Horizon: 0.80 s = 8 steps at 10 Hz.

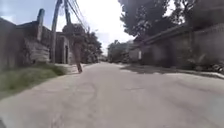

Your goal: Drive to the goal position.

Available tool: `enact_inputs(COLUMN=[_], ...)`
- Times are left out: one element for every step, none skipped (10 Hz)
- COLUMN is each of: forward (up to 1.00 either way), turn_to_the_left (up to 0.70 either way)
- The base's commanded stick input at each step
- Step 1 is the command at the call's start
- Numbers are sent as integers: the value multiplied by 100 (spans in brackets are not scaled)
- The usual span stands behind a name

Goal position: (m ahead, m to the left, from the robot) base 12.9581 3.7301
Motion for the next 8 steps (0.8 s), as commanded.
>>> enact_inputs(forward=[100,100,100,100,100,100,100,100], turn_to_the_left=[0,0,0,0,0,0,0,0])
